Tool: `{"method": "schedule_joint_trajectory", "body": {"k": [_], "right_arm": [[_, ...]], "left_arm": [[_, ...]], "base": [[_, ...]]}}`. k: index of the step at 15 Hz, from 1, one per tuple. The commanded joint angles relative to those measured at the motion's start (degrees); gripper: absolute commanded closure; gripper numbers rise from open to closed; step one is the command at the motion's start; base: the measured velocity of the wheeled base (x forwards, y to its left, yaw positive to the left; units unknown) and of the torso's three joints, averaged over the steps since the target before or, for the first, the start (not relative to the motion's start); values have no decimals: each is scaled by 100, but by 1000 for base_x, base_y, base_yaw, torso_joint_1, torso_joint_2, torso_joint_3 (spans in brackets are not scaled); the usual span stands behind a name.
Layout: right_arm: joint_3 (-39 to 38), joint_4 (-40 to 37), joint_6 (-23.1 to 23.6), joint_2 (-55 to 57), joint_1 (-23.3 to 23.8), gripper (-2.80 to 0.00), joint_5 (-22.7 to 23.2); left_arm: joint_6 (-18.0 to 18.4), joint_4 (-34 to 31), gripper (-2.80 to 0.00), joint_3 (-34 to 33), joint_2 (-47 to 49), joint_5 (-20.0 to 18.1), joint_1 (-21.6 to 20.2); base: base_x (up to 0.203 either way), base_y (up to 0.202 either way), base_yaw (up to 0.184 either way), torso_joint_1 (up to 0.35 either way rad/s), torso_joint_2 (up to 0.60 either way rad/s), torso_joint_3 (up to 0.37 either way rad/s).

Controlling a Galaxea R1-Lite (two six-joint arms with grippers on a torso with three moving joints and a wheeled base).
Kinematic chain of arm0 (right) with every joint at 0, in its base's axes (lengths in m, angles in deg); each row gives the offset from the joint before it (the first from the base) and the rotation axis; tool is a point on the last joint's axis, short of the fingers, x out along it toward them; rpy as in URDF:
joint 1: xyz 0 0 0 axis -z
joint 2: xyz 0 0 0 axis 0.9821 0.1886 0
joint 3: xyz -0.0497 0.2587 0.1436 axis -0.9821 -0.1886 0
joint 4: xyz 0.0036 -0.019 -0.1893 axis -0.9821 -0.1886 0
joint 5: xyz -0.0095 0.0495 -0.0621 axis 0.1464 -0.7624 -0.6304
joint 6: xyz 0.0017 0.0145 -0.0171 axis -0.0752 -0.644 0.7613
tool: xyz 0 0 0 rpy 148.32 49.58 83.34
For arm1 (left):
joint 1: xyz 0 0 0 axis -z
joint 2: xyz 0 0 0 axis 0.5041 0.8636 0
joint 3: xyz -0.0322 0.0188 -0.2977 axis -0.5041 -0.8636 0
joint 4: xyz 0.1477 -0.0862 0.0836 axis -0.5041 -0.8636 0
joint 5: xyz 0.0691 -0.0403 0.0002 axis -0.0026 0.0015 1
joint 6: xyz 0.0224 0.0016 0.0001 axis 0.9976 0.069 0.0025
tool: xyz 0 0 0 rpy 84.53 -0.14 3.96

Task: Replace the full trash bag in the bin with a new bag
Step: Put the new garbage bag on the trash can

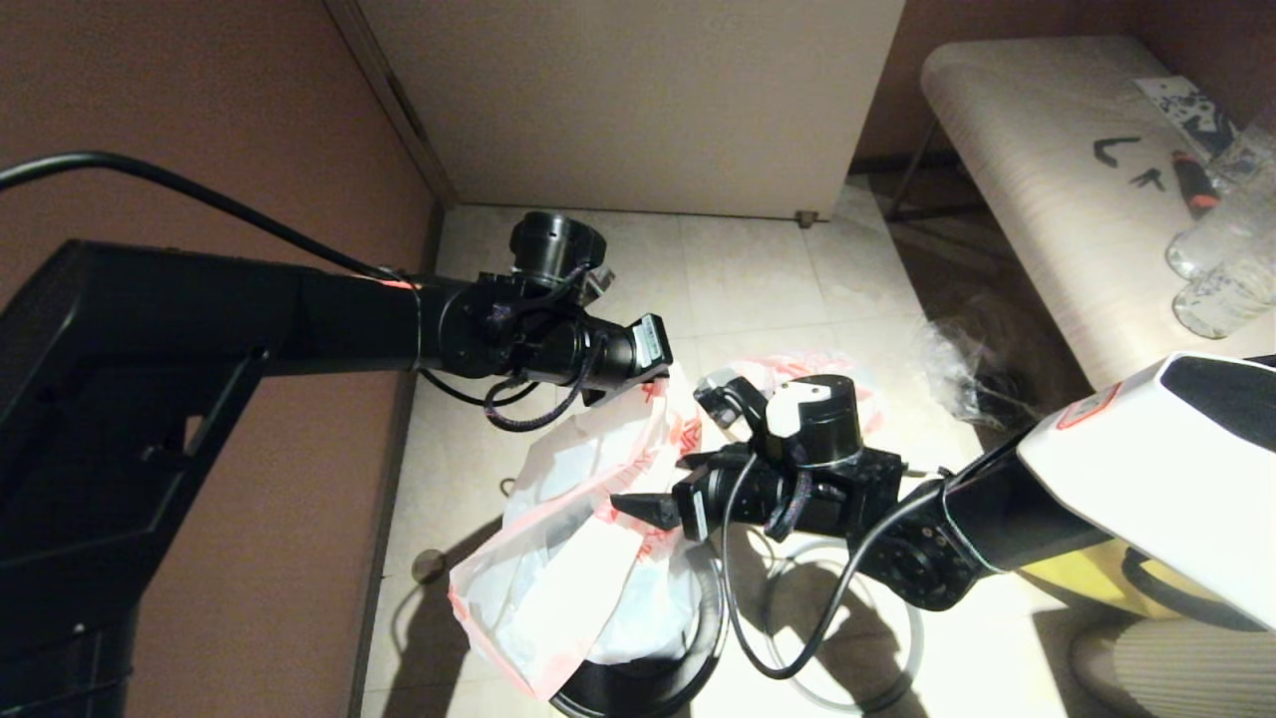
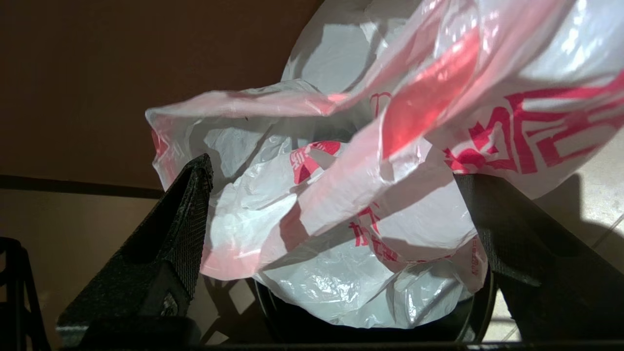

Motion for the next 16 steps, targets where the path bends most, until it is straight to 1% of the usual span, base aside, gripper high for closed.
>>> {"method": "schedule_joint_trajectory", "body": {"k": [1, 2, 3, 4, 5, 6, 8, 13, 16], "right_arm": [[72, 14, 8, 118, 4, -280, 5], [72, 21, 9, 144, 22, -280, -2], [72, 20, 9, 153, 62, -280, -5], [72, 22, 17, 182, 105, -280, -15], [72, 22, 18, 189, 156, -280, -23], [72, 22, 18, 206, 219, 0, -32], [133, 31, 20, 268, 278, 0, -40], [86, 13, 18, 236, 285, 0, -40], [-174, 4, 9, 13, 303, 0, -154]], "left_arm": [[-3, -18, 0, -88, -79, 97, 12], [27, -7, 0, -277, -205, 81, 38], [148, 2, 0, -421, -296, 55, 110], [237, -13, 0, -493, -332, 38, 160], [251, -6, 0, -532, -336, 28, 168], [245, -4, 0, -545, -350, -46, 160], [244, -13, 0, -581, -455, -306, 162], [226, -5, 0, -664, -573, -322, 160], [270, -30, 0, -672, -538, -295, 142]], "base": [[0, 0, 0, 0, 0, 0], [0, 0, 0, 0, 0, 0], [0, 0, 0, 0, 0, 0], [0, 0, 0, 0, 0, 0], [0, 0, 0, 0, 0, 0], [0, 0, 0, 0, 0, 0], [0, 0, 0, 0, 0, 0], [0, 0, 0, 0, 0, 0], [0, 0, 0, 0, 0, 0]]}}
